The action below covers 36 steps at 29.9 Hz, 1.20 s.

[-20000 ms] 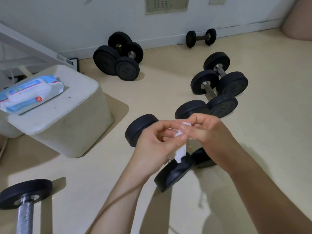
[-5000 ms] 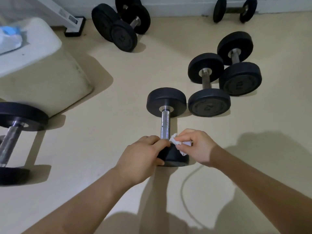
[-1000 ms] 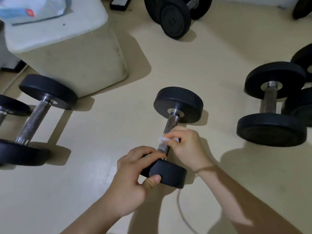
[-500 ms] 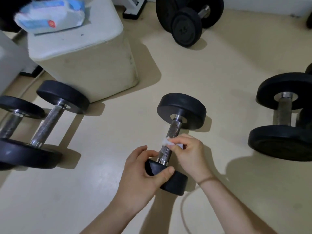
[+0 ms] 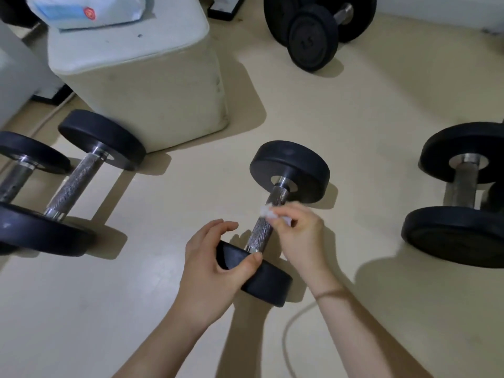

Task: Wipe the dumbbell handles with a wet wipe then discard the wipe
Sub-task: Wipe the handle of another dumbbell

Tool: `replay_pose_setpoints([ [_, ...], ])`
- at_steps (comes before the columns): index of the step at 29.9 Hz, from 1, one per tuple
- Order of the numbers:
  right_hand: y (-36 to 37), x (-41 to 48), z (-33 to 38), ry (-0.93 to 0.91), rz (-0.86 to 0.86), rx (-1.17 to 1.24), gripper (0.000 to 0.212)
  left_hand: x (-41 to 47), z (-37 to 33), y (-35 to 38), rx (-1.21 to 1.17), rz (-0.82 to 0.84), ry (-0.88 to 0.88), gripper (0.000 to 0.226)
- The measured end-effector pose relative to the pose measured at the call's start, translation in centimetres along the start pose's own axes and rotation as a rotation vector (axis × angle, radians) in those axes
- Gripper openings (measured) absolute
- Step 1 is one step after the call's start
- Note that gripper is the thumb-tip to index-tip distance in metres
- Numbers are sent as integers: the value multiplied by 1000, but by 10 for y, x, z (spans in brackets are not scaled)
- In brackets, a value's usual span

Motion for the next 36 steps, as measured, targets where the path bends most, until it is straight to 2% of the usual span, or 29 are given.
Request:
replay_pose_setpoints([
  [1,6,-14,3,-18,106,9,5,-2,-5,-2,-12,2,-4,50],
  [2,7,-18,5,-42,137,3,5,-5,-13,-3,-3,-3,23,44],
  [5,-8,21,-4,19,-157,-19,3,-16,-50,6,231,-12,328,37],
  [6,-8,20,-3,45,-189,5,6,-20,-56,14,327,24,401,36],
  [8,4,-1,-3,52,-46,51,18,-26,-56,27,465,111,419,35],
  [10,13,-18,5,-13,121,26,18,-28,-48,31,546,151,417,44],
  [11,10,-7,2,-15,88,-9,12,-28,-46,31,567,158,433,41],
  [12,3,11,-2,-14,-17,-22,6,-27,-44,30,571,168,446,38],
  [14,1,23,2,7,-113,-23,4,-20,-39,27,545,191,428,36],
  [15,6,17,4,5,-71,-5,6,-15,-37,24,523,204,412,37],
  [18,30,-26,12,-59,232,7,11,0,-33,12,397,237,359,41],
  [19,31,-20,14,-82,233,-15,11,4,-33,7,354,244,347,41],
  [22,19,23,13,-88,-52,-58,7,18,-27,-1,264,275,277,38],
  [23,17,20,14,-74,-90,-41,5,21,-24,-3,251,287,259,38],
  [24,20,11,12,-70,-66,-25,5,23,-23,-4,241,299,254,39],
  [26,33,-18,16,-114,104,-19,11,26,-20,-9,214,312,243,41],
  [27,35,-19,19,-142,115,-13,11,26,-20,-11,190,315,233,38],
  [29,29,16,11,-94,-47,-12,5,28,-20,-11,149,319,214,32],
  [31,27,24,12,-35,-127,-4,7,30,-16,-10,148,325,197,28],
  [34,42,-14,20,-139,58,-25,4,32,-15,-16,110,326,173,26],
  [35,42,-15,23,-173,71,-30,4,33,-16,-17,91,328,166,26],
  [36,37,-3,21,-167,13,-47,3,33,-15,-17,77,328,162,26],
])
Point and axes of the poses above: each hand's wrist, its own x-axis towards the middle knuckle, its own y-axis out of the palm, z = x × y, the point moved 9 cm from there along x, towards the middle knuckle, and after that the axes turned 12 degrees about -z, right-handed, at the moved point
